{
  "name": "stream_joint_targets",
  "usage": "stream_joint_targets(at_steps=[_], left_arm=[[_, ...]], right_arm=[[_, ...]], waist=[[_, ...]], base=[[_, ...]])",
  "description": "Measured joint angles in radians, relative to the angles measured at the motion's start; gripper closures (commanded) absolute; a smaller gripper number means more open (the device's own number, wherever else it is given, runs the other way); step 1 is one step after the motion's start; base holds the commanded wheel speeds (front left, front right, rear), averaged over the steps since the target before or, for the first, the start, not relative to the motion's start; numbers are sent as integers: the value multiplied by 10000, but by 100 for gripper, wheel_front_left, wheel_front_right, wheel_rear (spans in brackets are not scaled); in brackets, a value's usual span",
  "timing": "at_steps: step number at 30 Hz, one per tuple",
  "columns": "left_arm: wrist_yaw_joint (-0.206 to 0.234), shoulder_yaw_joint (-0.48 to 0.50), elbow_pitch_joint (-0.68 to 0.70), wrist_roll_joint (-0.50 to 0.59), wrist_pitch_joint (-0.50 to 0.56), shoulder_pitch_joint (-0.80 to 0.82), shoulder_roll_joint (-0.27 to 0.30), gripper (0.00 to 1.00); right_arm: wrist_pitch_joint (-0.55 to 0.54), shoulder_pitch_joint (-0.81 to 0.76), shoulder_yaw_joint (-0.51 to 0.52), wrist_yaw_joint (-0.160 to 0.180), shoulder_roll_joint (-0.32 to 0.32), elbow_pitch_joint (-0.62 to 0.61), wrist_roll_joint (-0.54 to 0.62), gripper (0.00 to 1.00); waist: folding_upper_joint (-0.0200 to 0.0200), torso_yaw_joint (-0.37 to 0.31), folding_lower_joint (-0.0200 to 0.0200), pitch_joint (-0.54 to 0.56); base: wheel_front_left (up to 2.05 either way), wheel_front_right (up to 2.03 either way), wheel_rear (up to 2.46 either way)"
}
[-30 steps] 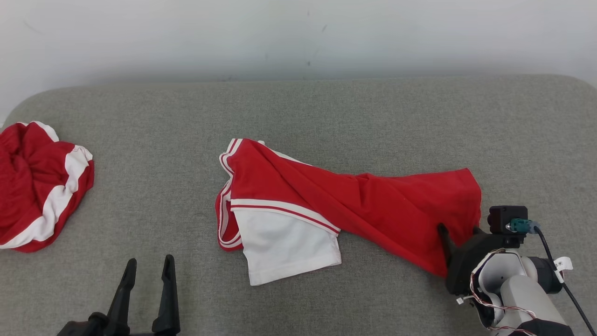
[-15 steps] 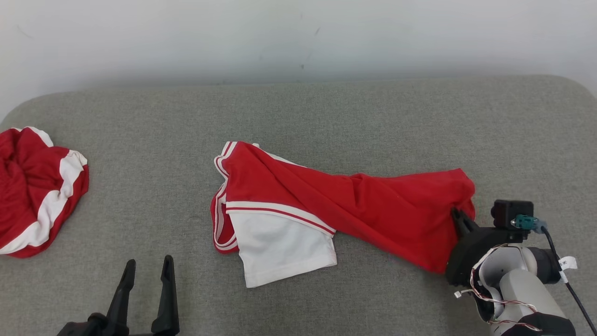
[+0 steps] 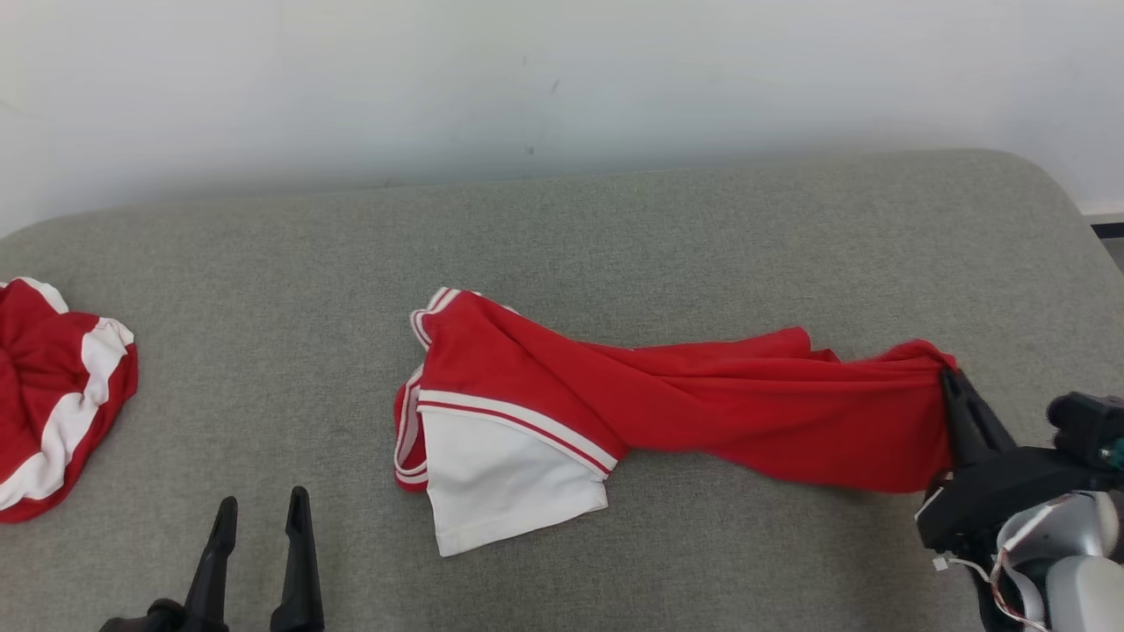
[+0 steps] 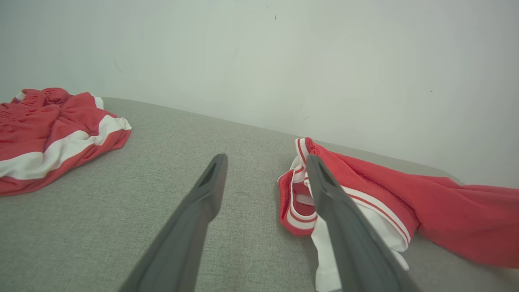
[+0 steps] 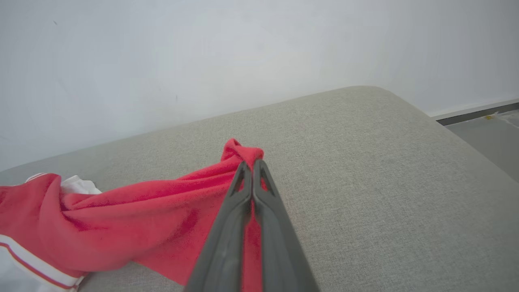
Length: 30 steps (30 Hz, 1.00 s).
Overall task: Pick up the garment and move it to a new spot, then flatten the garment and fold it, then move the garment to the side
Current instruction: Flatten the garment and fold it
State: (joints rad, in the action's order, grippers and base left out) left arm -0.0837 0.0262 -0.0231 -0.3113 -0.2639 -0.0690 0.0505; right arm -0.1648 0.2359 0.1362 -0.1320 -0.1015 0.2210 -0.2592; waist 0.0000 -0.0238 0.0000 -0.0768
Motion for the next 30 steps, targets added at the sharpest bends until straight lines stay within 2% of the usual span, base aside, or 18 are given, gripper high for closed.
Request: stream_joint_targets(at_steps=[5,9,16,24,30], left_arm=[[6,-12,25,-6,0,-12,0,0],[17,-48,42,-29,0,-7,0,0],[-48,-290,-35,-29,0,268,0,0],[-113,-316,-77,-65,0,460,-4,0],[-142,-410,-142,-88,0,705,-2,0]], right_arm=[[-848,-839,696,0,303,-2395,105,100],[-1471,-809,805,0,382,-2767,385,100],[-1563,743,548,2,-82,-945,984,100],[-562,2940,679,2,-364,1517,1469,100],[616,4559,857,2,-456,3381,1923,100]], waist=[[0,-73,0,34],[0,-60,0,-59],[1,284,0,-283],[1,796,0,-685],[0,1182,0,-984]], base=[[0,0,0],[0,0,0],[0,0,0],[0,0,0],[0,0,0]])
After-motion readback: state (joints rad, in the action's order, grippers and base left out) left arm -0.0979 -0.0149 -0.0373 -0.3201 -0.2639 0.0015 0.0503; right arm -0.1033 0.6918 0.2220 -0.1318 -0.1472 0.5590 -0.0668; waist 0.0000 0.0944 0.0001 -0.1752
